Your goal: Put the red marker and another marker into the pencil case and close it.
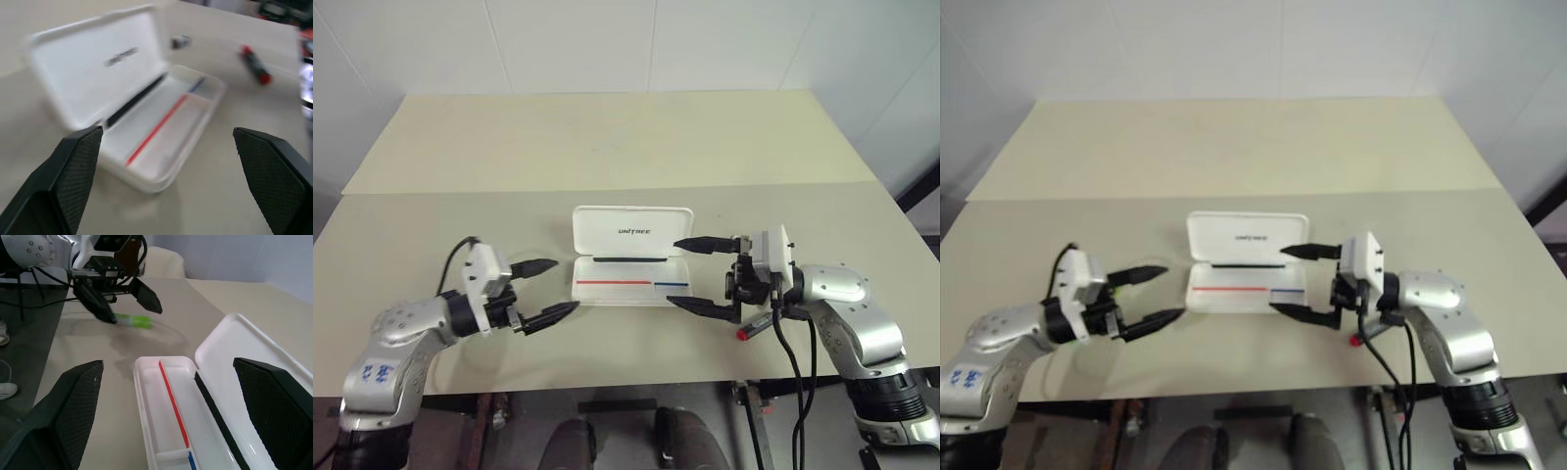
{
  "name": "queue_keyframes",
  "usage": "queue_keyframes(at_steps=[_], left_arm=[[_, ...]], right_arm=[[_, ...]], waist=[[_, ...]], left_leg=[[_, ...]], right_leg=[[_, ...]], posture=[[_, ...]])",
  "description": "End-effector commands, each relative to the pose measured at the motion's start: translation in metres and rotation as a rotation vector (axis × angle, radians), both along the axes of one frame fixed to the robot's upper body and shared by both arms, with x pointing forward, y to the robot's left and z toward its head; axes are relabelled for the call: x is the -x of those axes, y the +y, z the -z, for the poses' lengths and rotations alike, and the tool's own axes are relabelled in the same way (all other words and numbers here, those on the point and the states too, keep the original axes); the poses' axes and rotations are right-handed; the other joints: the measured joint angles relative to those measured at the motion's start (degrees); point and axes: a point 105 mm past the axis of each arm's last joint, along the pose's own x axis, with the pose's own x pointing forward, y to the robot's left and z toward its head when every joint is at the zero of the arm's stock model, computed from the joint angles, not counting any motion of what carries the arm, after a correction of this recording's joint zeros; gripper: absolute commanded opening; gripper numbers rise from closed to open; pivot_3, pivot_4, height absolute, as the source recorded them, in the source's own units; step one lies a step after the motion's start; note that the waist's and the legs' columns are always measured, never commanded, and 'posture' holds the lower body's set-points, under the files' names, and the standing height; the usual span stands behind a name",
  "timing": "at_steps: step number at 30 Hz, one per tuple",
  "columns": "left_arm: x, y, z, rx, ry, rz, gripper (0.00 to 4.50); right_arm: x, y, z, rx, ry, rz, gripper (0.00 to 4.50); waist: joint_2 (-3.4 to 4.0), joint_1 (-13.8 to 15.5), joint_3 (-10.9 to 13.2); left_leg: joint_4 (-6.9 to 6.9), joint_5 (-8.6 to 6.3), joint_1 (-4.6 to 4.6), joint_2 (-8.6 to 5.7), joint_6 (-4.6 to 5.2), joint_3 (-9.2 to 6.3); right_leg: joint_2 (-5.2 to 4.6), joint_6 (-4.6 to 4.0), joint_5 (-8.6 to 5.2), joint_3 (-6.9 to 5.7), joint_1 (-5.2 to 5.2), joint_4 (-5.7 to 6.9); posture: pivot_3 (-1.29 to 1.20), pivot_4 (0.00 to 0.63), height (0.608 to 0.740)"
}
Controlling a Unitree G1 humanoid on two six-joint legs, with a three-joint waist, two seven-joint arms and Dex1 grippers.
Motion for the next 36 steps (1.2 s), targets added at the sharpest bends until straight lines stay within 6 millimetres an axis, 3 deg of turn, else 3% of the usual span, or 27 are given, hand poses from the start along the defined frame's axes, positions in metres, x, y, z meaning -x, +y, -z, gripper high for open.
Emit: queue_keyframes(at_steps=[1, 5, 10, 13, 19, 28, 36], left_arm=[[0.012, 0.015, -0.004, -0.017, -0.039, -0.087, 4.48], [0.019, 0.007, -0.003, -0.013, -0.056, -0.042, 4.48], [0.026, -0.003, -0.007, -0.017, -0.082, 0.093, 4.48], [0.03, -0.003, -0.014, -0.04, -0.099, 0.188, 4.48], [0.032, -0.001, -0.022, -0.054, -0.133, 0.289, 4.48], [0.034, -0.022, -0.027, -0.069, -0.129, 0.409, 4.48], [0.027, -0.04, -0.041, -0.069, -0.128, 0.448, 4.48]], right_arm=[[0.0, 0.004, -0.008, -0.008, -0.041, -0.03, 4.5], [-0.002, -0.007, -0.004, 0.02, -0.019, -0.009, 4.5], [-0.005, -0.039, 0.004, 0.074, 0.021, 0.084, 4.5], [-0.005, -0.075, 0.017, 0.143, 0.079, 0.185, 4.5], [0.001, -0.118, 0.03, 0.208, 0.128, 0.339, 4.5], [0.035, -0.135, 0.043, 0.249, 0.232, 0.424, 4.5], [0.049, -0.143, 0.041, 0.341, 0.258, 0.411, 4.5]], waist=[[0.0, 0.0, 0.0], [-0.01, 0.3, 0.0], [0.0, 0.4, 0.0], [0.0, 0.2, 0.0], [0.02, 0.1, 0.0], [0.03, 0.3, 0.0], [0.02, 0.3, 0.0]], left_leg=[[0.0, 0.0, -0.01, -0.01, 0.0, 0.0], [-0.05, -0.06, -0.01, -0.03, 0.02, 0.03], [-0.1, -0.11, -0.06, -0.31, 0.12, -0.05], [-0.14, -0.17, -0.06, -0.32, 0.22, 0.04], [-0.32, -0.18, -0.03, -0.28, 0.22, 0.11], [-0.24, -0.17, -0.01, -0.24, 0.19, 0.15], [-0.01, -0.17, 0.03, -0.23, 0.19, 0.2]], right_leg=[[0.0, 0.0, 0.0, 0.0, 0.0, -0.01], [-0.35, -0.02, -0.01, -0.01, 0.0, -0.1], [-0.76, -0.17, -0.09, -0.36, 0.06, -0.21], [-0.77, -0.14, -0.07, -0.31, 0.07, -0.33], [-0.59, -0.05, -0.03, -0.34, 0.06, -0.46], [-0.07, 0.05, 0.03, -0.2, 0.09, -0.43], [0.07, 0.03, 0.06, 0.06, 0.16, -0.42]], posture=[[0.0, 0.15, 0.74], [0.0, 0.15, 0.74], [0.0, 0.15, 0.74], [0.0, 0.15, 0.74], [0.0, 0.15, 0.74], [0.0, 0.15, 0.74], [0.0, 0.15, 0.74]])
